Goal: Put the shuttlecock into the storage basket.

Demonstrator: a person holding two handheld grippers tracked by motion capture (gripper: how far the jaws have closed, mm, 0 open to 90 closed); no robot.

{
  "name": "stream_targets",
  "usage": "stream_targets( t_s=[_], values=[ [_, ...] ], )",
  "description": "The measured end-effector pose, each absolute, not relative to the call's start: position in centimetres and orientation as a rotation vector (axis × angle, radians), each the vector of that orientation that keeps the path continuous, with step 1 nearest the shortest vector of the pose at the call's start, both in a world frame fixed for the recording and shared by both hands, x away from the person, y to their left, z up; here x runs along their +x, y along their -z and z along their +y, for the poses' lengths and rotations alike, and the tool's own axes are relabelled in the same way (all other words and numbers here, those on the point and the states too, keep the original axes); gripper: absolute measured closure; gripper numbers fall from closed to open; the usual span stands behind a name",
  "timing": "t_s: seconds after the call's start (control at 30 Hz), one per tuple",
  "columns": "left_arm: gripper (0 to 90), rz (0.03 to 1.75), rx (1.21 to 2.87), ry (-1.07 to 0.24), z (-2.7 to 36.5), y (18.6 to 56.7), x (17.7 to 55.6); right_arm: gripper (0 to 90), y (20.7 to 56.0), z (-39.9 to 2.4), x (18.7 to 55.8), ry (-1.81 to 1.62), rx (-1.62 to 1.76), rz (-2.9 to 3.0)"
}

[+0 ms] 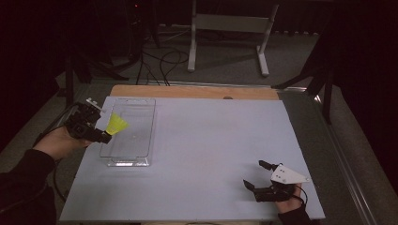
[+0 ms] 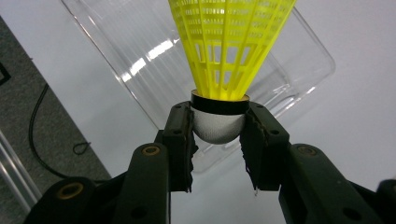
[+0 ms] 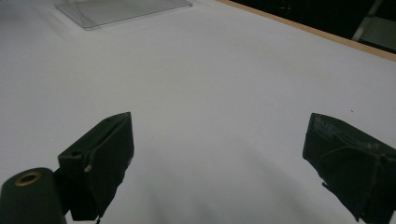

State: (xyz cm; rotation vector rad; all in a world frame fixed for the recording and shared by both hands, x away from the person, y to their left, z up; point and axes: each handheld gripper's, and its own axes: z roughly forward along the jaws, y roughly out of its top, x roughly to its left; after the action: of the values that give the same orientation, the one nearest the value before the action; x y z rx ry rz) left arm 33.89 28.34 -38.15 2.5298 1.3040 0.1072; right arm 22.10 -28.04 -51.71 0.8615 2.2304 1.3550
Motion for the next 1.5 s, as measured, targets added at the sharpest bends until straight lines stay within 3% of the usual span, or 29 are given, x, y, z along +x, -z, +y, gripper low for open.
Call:
stream_targets(
  t_s=[0.83,1.5],
  values=[
    [65.4,1.328,2.606,-0.05,28.2,43.2,34.4,9.1,51.8,-28.0,22.1,-1.353,0.858,2.239],
    [65.2,1.329,2.691,-0.029,27.5,43.6,35.3,9.1,51.8,-28.0,22.2,-1.349,0.864,2.24]
  ],
)
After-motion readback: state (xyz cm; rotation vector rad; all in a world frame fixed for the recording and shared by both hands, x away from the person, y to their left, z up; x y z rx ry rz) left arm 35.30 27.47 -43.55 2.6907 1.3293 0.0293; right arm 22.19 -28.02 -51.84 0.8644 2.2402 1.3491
